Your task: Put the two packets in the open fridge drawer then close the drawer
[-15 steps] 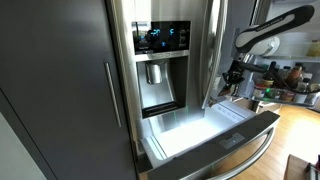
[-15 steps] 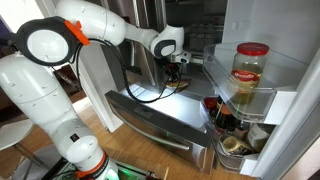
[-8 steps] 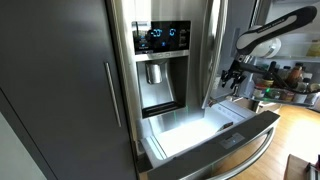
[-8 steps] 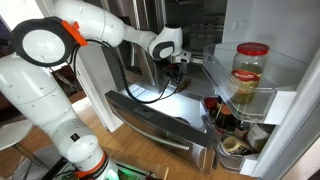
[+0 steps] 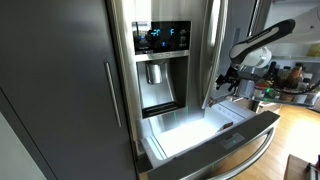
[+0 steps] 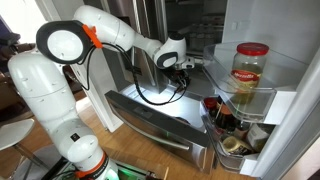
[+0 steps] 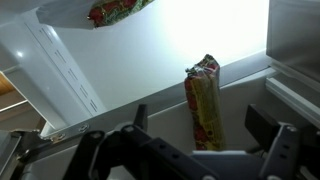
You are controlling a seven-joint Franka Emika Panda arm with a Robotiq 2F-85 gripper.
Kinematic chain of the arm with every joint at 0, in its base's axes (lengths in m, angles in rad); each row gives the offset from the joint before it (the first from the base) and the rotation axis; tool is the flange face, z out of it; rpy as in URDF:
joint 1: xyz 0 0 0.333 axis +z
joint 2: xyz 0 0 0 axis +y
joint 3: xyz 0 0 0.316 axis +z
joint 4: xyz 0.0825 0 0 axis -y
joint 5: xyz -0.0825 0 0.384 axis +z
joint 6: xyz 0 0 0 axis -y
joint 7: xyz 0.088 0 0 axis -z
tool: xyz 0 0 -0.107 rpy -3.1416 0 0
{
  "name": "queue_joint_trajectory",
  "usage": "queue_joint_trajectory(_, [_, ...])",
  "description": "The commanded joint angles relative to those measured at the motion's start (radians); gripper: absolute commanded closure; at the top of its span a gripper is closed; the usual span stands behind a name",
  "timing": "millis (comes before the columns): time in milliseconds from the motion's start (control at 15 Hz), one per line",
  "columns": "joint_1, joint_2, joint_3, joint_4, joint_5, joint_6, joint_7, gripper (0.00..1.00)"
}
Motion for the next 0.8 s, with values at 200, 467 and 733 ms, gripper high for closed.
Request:
queue_joint_trajectory(200, [-0.026, 0.144, 0.020, 0.079, 0.102, 0.010, -0.223, 0.00])
queue_joint_trajectory(467, [-0.057, 0.204, 0.067, 0.104, 0.221, 0.096, -0.304, 0.04])
queue_joint_trajectory(733, [-0.091, 0.244, 0.120, 0.126, 0.338, 0.154, -0.374, 0.44])
